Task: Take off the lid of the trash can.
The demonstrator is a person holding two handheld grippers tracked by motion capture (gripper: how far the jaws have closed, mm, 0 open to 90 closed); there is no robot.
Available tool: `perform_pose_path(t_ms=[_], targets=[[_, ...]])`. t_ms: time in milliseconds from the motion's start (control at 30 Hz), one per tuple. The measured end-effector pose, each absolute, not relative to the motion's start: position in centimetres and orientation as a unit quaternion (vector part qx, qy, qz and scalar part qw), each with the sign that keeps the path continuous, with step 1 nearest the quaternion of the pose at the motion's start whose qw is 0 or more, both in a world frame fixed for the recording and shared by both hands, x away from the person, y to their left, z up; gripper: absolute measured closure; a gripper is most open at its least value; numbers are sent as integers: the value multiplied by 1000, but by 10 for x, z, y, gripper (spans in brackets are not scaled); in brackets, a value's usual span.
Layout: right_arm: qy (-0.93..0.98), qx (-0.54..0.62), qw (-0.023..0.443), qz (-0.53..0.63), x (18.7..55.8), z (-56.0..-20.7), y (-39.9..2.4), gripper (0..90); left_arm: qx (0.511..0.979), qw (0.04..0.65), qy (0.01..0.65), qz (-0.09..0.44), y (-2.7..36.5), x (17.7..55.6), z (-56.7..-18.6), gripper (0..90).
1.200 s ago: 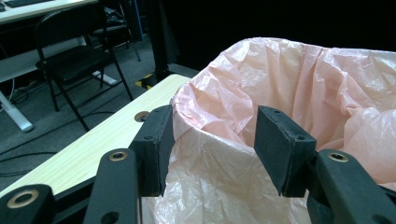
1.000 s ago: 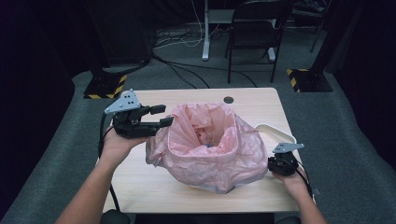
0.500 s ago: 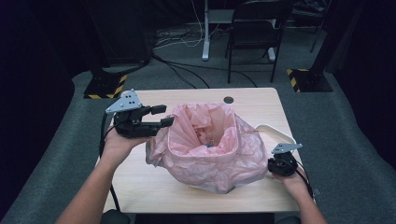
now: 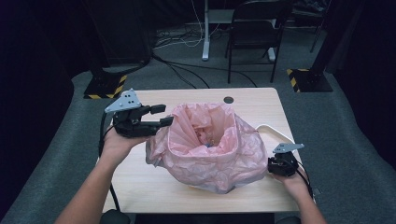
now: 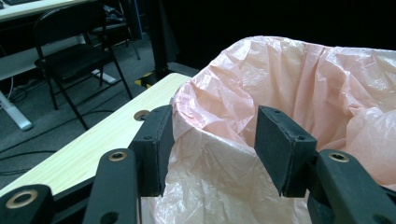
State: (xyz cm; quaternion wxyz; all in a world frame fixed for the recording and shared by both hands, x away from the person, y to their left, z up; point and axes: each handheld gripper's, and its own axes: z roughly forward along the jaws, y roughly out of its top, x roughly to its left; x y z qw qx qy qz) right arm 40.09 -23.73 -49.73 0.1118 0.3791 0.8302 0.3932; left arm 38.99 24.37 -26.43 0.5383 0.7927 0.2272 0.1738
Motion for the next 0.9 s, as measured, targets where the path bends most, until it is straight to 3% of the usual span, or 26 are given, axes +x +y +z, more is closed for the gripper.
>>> perform_pose_path(t_ms=[300,900], targets=[[819,387,125,405,399,-493,-239,616,792,538,229,176,244,390,-264,462],[811,374,137,428,393,-471,-236,520,790,537,233,180,248,390,-263,460]])
